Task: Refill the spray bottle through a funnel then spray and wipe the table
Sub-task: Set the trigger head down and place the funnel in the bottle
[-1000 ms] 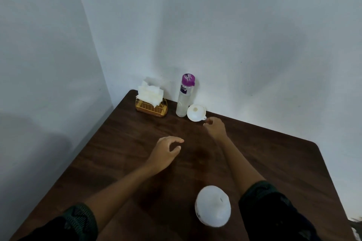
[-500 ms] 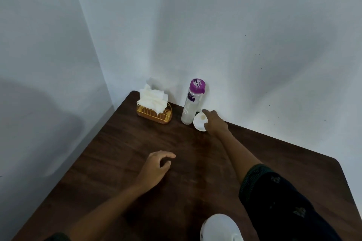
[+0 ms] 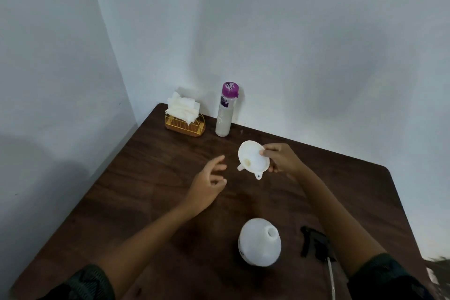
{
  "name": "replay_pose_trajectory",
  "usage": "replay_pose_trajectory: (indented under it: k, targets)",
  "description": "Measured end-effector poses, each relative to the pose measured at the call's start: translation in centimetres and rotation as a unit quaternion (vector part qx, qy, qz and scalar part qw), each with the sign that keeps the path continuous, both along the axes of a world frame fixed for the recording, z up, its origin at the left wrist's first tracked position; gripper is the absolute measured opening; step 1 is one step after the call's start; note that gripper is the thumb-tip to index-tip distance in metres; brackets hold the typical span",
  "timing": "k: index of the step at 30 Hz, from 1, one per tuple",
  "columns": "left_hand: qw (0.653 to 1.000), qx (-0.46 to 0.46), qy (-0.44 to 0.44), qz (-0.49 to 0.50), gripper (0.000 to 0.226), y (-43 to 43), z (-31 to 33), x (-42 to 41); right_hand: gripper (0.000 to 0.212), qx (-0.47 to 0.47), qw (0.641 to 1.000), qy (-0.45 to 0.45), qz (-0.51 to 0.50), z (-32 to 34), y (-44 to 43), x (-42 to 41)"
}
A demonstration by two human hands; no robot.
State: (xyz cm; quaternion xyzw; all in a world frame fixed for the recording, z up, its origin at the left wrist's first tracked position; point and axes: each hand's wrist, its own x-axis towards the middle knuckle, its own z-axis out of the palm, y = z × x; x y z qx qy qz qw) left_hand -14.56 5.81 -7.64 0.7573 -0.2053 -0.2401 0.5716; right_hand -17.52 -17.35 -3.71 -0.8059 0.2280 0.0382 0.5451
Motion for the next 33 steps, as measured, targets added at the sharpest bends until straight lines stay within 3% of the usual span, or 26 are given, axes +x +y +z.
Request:
replay_pose_trajectory:
  k: [5,8,12,25,33]
  targets:
    - [0.997,-0.033,-0.031,-0.056,0.072,-2.1,3.4,-3.4,0.018,0.027,0.998,-0.028,0.042,3.9,0.5,-5.8]
    - [0.993,-0.05,-0.036,-0.097,0.064,-2.6,4.5,-5.6,0.025,0.03,0.997,-0.027,0.064,5.4,1.1,-8.4]
    - [0.993,-0.066,-0.061,-0.082,0.052,-2.7,4.8,-7.9,0.024,0.015,0.996,-0.049,0.079,6.4,2.2,-10.6]
    - [0.995,-0.03,-0.096,0.016,0.045,-3.2,2.9,-11.9,0.02,0.023,0.994,-0.093,-0.051,4.1,5.5,-14.5]
    - [0.994,-0.031,-0.1,0.019,0.047,-3.4,2.4,-12.4,0.017,0.027,0.99,-0.105,-0.085,3.4,5.7,-15.1]
